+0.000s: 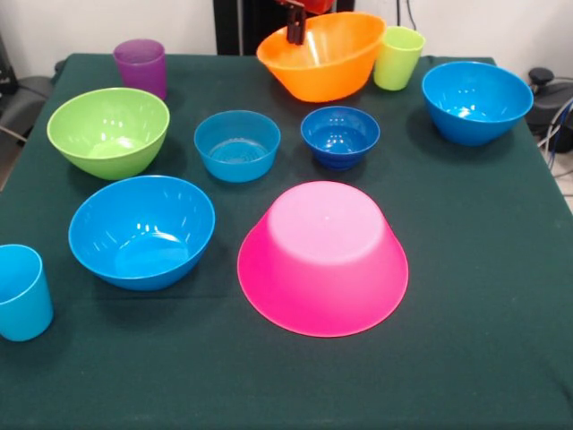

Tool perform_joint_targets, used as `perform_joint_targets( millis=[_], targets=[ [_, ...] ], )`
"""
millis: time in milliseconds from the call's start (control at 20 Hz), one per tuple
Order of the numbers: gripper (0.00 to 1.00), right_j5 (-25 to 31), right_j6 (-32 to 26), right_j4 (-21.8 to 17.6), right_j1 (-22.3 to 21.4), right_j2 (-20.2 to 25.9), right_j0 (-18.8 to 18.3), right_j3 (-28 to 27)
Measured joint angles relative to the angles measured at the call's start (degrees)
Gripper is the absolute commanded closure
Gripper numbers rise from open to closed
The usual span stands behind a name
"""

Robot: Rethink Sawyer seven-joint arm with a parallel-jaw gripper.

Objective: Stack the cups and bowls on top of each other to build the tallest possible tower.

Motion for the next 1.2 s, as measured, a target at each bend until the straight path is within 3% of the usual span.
perform_joint_targets(
  millis=[550,1200],
  targets=[
    [1.00,7.7,0.0,0.0,-7.1,3.4,-1.2,0.1],
    [1.00,11.0,0.0,0.1,-10.6,6.8,-3.1,0.1]
  ],
)
